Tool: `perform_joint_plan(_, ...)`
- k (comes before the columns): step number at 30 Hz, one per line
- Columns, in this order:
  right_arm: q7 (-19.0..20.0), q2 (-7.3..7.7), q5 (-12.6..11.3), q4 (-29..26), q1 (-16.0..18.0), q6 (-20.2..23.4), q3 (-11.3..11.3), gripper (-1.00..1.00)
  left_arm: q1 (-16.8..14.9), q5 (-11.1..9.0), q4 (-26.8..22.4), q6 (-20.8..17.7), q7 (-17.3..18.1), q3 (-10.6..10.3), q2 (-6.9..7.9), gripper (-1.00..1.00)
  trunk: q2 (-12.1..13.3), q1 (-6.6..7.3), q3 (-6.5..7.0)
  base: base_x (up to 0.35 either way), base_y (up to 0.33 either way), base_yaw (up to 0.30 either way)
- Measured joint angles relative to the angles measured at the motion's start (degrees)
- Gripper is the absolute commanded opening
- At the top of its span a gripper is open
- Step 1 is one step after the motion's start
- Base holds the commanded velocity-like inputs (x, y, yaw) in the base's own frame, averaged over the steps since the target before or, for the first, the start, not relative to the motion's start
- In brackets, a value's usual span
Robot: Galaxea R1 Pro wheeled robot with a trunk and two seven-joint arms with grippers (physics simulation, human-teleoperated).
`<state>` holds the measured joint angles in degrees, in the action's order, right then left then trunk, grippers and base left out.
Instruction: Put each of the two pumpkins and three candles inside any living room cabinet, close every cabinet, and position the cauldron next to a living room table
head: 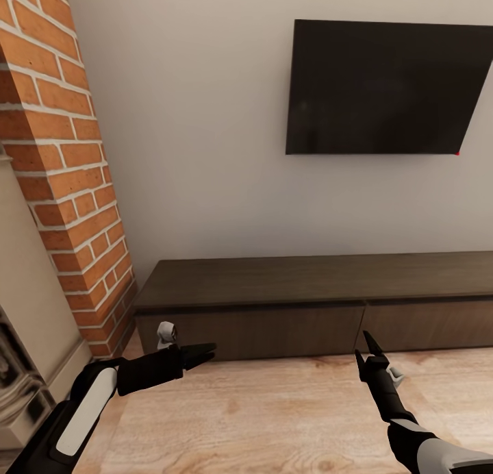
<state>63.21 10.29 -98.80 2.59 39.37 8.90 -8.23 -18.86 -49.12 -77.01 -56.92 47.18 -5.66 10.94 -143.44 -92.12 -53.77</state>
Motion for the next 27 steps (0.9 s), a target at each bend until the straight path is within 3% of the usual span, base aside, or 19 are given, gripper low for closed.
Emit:
perform_joint_plan(2, -0.05, 0.00, 0.00, 0.00, 0.00, 0.00, 0.00, 1.00, 0.00, -0.01, 0.01, 0.00, 0.00, 0.03, 0.00, 1.00, 0.00, 0.00, 0.00, 0.001, 0.000, 0.000)
perform_joint_plan(27, -0.09, 0.00, 0.01, 0.00, 0.00, 0.01, 0.00, 1.00, 0.00, 0.00, 0.04, 0.01, 0.00, 0.09, -0.01, 1.00, -0.33, -0.65, -5.54, 0.000, 0.000, 0.000)
